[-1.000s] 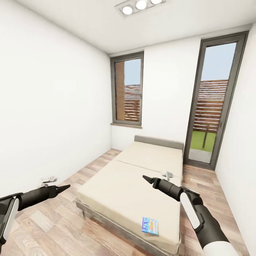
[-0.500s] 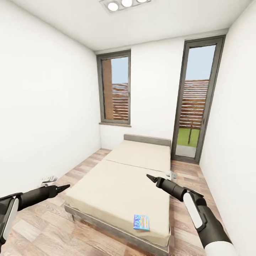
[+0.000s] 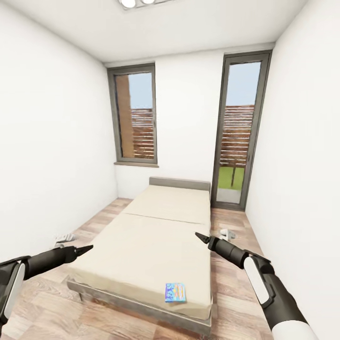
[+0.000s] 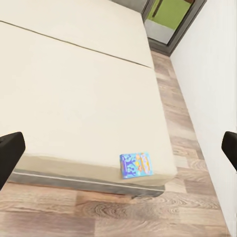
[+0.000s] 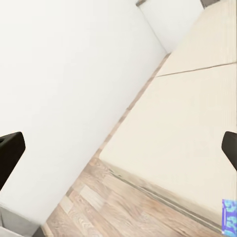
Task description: Put all the toys in the child's room - the three board games (two on the bed and one on the table), the two jigsaw puzzles on the table, and the tennis ball on the table - inside the toy box on the table in the child's room.
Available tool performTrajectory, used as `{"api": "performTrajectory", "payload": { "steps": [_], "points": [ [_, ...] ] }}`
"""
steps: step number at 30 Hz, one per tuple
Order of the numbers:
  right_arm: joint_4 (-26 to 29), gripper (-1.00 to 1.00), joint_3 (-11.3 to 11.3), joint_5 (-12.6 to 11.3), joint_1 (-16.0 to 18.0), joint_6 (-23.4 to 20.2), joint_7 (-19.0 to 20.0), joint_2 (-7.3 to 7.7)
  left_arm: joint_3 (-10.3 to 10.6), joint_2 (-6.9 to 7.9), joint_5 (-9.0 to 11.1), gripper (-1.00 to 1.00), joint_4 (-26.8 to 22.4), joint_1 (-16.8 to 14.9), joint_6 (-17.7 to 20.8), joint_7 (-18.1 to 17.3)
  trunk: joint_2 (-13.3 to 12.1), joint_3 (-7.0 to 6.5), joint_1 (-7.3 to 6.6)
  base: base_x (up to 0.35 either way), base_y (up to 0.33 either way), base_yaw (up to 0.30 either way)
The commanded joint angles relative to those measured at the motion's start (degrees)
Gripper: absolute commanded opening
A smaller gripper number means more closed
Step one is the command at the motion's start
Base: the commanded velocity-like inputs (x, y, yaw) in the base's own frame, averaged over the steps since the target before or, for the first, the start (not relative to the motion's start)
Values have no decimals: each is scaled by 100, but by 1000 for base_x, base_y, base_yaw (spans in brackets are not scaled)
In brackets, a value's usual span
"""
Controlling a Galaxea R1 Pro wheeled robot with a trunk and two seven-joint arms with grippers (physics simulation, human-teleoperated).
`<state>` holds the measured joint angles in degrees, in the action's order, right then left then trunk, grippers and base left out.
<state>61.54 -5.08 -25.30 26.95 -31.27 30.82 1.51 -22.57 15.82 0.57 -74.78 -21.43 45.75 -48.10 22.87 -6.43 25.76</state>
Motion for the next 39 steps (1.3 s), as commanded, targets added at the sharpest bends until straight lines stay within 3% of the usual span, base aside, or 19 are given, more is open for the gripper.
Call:
{"api": "performTrajectory", "payload": {
  "steps": [1, 39],
  "points": [
    [-1, 100, -9, -37, 3, -46, 5, -2, -9, 2, 4, 100, -1, -1, 43, -18, 5, 7, 2, 0, 197, -246],
    [-10, 100, -18, -37, 3, -30, -41, -27, -9, 0, 11, 100, -1, -1, 42, -40, 5, 167, 2, 0, 139, -246]
  ]
}}
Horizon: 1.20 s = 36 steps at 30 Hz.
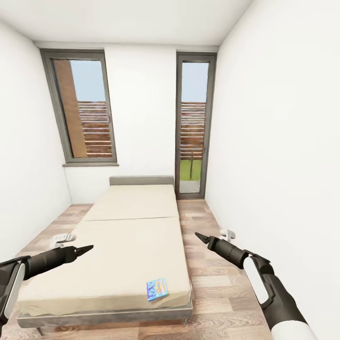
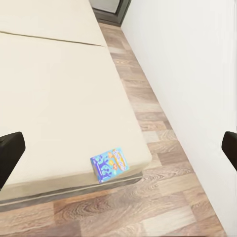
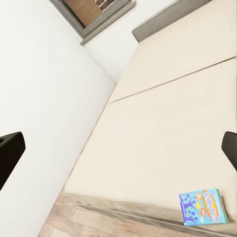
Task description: Put all the toys in the child's room - the three board games (two on the bed and one on the table), the two jigsaw puzzles on the table, and the tennis ball on the table - inside the toy box on the table in the child's room.
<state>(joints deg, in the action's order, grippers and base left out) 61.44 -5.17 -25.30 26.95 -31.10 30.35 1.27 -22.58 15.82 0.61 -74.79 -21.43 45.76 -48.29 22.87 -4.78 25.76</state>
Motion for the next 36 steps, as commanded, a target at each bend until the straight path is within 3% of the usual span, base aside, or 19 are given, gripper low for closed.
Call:
{"api": "performTrajectory", "payload": {
  "steps": [1, 16, 36],
  "points": [
    [0, 100, -10, -36, 3, -46, 6, -3, -9, 0, 5, 100, -1, -1, 40, -20, 5, 7, 2, 0, 195, -246],
    [7, 100, 4, -21, 3, -46, 8, -14, 31, 0, 0, 100, -27, 1, 45, 22, 5, 69, 2, 0, 32, -237],
    [9, 100, 8, 42, 3, -47, -207, -31, 13, 0, -5, 100, -2, -1, 60, 56, 5, 76, 2, 0, -71, -16]
  ]
}}
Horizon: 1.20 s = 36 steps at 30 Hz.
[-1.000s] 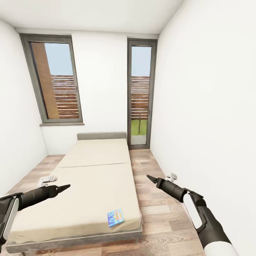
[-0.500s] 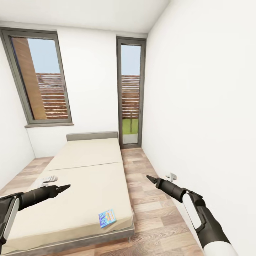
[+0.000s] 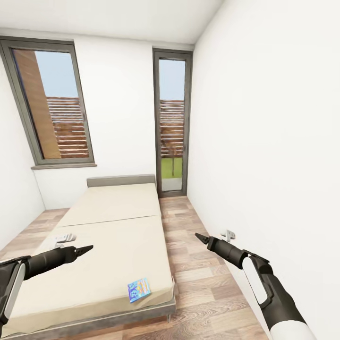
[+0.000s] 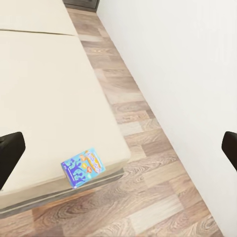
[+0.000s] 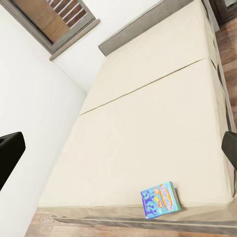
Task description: Put all the toys in the child's room - the three board games (two on the bed and one on the table), the two jigsaw puzzles on the table, and the tennis ball on the table - inside the toy box on the table in the child's room.
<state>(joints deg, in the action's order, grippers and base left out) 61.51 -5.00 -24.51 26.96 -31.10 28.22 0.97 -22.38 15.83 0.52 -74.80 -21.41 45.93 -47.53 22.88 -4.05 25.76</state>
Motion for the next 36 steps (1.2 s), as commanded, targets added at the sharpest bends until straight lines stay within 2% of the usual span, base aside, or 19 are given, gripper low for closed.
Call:
{"api": "performTrajectory", "payload": {
  "steps": [1, 7, 25, 36],
  "points": [
    [2, 100, -5, -34, 2, -50, 4, -4, -3, -1, 3, 100, 0, -3, 44, -20, 4, 3, 2, 0, -80, 0],
    [2, 100, -2, -30, 2, -54, -1, -2, -8, -1, 5, 100, 1, -3, 47, -19, 4, 3, 2, 0, -172, 0],
    [8, 100, 3, -28, 2, -54, 0, -5, -2, -1, 6, 100, 1, -3, 47, -11, 4, 4, 2, 0, -17, 29],
    [5, 100, 56, -15, 2, -54, -51, -18, -5, -1, 21, 100, 31, -24, 95, -5, 4, 4, 2, 0, -129, 0]
  ]
}}
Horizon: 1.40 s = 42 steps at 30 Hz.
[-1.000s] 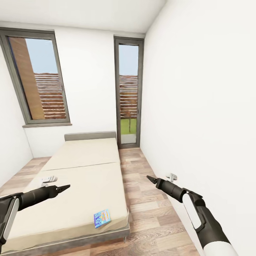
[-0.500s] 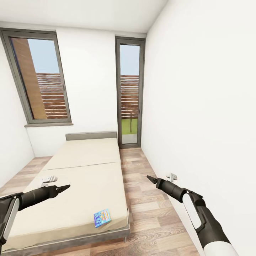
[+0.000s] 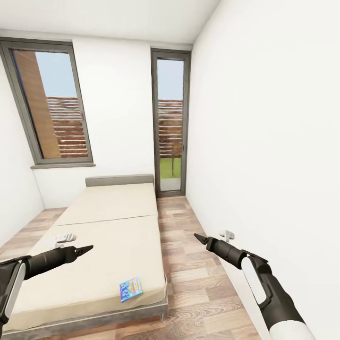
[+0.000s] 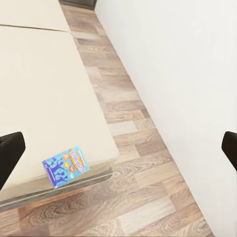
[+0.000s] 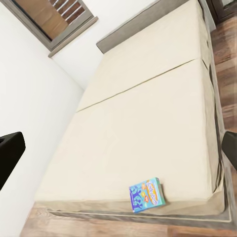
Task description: Put all the toys in the child's room - the three board games (two on the bed and one on the table), the two jigsaw puzzles on the table, and the tennis ball on the table - inside the toy box on the table in the child's room.
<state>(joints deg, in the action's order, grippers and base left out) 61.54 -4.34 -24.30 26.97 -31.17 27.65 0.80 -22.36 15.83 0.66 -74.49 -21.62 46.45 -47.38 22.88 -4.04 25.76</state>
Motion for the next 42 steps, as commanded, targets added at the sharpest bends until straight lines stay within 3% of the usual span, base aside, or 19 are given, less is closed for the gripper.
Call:
{"api": "performTrajectory", "payload": {
  "steps": [1, 4, 7, 10, 13, 17, 27, 42],
  "points": [
    [3, 100, -11, -38, 2, -50, -34, -4, -6, -4, 9, 100, 50, -14, 58, -14, 4, 3, 2, 0, -20, 0],
    [0, 100, -9, -45, 2, -84, -185, -19, -6, -17, 26, 100, 440, -42, 127, 78, 4, 3, 2, 0, -9, 0],
    [4, 100, -7, -52, 3, -117, -339, -47, -10, -144, 45, 100, 1201, -201, 203, 443, 4, 3, 2, 0, -3, 0],
    [7, 100, 0, -68, 7, -134, -418, -58, -45, -258, 68, 100, 2312, -817, 217, 1098, 4, 3, 2, 0, 0, 0],
    [7, 100, 2, -75, 9, -142, -431, -57, -126, -283, 122, 100, 3006, -1141, 168, 1343, 4, 3, 2, 0, 0, 0],
    [9, 100, 3, -98, 10, -150, -435, -57, -198, -291, 163, 100, 3337, -1259, 44, 1429, 4, 3, 2, 0, 0, 0],
    [23, 100, 3, -119, 10, -159, -427, -58, -275, -350, 172, 100, 3638, -1299, -43, 1531, 4, 3, 2, 0, 0, 0],
    [86, 100, -7, -134, 10, -170, -392, -40, -322, -371, 173, 100, 3814, -1301, -92, 1538, 606, 272, 332, 0, 0, 0]
  ]
}}
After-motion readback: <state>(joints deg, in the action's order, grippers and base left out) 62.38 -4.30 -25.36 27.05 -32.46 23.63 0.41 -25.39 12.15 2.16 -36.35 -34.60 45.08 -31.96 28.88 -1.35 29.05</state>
